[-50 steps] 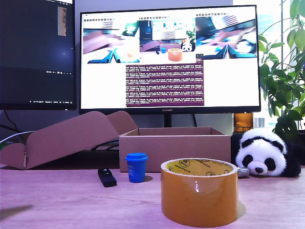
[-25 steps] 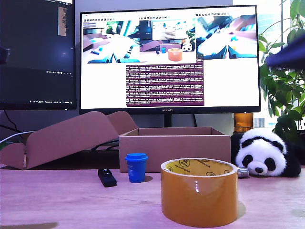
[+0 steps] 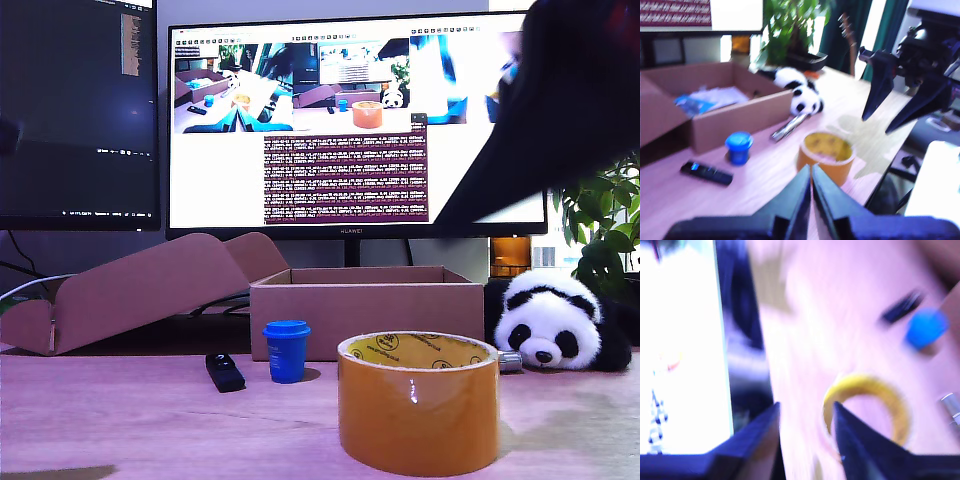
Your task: Pick up the tape roll and place it inside the cardboard box
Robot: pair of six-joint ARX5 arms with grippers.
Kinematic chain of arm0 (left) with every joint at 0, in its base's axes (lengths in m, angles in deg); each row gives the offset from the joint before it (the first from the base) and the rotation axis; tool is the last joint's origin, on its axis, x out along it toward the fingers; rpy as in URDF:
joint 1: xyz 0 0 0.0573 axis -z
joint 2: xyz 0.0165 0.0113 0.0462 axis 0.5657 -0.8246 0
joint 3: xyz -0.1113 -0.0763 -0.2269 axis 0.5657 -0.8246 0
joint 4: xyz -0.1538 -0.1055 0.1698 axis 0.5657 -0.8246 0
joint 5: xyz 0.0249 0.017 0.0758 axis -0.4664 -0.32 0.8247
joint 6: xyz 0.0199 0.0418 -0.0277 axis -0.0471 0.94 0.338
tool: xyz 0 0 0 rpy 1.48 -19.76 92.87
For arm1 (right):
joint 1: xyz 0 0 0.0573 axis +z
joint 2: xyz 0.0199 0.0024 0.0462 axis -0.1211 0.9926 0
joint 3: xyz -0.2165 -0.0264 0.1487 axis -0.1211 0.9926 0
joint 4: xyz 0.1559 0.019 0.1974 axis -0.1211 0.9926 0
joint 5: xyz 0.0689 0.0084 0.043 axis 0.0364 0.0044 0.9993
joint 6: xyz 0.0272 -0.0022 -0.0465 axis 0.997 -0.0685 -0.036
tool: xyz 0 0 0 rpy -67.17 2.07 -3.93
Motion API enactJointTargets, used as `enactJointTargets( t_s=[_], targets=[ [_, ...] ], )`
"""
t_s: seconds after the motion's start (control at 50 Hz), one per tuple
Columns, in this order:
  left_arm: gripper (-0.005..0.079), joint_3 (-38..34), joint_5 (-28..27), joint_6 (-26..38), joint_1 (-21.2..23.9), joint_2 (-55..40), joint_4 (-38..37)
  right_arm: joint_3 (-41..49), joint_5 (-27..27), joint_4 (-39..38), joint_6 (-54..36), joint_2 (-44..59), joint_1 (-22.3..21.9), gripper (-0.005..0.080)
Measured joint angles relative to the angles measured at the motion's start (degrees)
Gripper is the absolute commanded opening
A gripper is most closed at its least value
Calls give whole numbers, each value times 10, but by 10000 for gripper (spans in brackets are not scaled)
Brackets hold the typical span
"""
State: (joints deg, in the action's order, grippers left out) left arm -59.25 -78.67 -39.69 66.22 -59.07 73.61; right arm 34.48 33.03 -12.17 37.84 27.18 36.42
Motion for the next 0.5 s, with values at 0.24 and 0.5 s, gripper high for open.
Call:
enactJointTargets(
  t_s=[0.24,0.5],
  targets=[
    [-21,0,5,16,0,0,-28,-57,-5,3,-12,103,3,390],
    [-21,0,19,22,0,0,-31,-59,-21,22,-28,184,3,385]
  ],
)
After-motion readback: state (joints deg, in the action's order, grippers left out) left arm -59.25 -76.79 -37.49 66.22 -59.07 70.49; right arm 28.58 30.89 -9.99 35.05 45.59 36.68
